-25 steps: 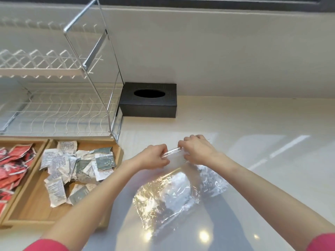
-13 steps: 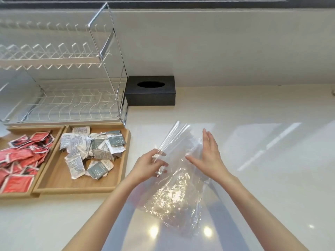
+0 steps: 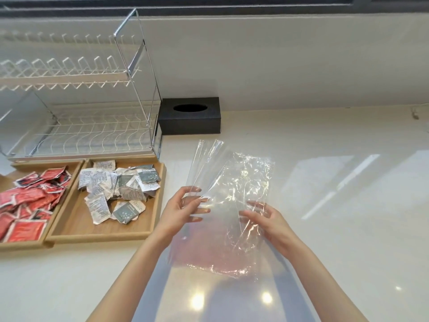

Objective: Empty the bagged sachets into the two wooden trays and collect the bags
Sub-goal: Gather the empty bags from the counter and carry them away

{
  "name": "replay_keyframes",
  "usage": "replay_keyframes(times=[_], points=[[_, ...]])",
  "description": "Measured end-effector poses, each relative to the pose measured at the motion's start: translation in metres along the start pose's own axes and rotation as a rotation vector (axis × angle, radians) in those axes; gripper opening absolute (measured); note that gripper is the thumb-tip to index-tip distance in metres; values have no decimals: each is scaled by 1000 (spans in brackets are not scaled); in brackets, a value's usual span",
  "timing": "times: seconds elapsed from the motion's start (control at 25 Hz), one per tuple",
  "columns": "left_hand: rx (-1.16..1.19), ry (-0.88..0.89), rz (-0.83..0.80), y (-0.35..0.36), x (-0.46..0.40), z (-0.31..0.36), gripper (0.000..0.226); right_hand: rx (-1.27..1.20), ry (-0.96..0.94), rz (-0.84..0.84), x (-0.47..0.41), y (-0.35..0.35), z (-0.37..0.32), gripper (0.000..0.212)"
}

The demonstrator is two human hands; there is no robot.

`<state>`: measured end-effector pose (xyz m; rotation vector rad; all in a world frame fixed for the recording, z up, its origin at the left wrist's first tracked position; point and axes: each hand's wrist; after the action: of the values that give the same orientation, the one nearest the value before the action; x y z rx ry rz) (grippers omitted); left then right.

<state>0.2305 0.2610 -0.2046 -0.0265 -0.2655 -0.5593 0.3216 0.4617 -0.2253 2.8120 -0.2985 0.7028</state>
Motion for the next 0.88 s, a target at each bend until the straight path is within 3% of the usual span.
replay_keyframes(times=[0.16,0.32,0.6,0.88], points=[[3,-89,43,0,3,-8,18,23,-36,141,-3,-1,7,19],[-22,-135,52,4,4,-10,27,129,-108,286,-6,-3,7,27],[45,-91,186,4,20,-7,15,60,-70,40,11,-12,-9,9],[74,-136,148,-3,55,-13,35,185,-140,66,18,2,-13,7]])
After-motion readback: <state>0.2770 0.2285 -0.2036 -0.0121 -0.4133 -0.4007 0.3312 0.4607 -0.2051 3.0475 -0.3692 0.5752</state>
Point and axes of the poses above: each hand's wrist, its own x-axis away from the middle knuckle, its own y-axis out of the palm, z = x × y, and after that the axes turned 5 degrees about -z, right-handed
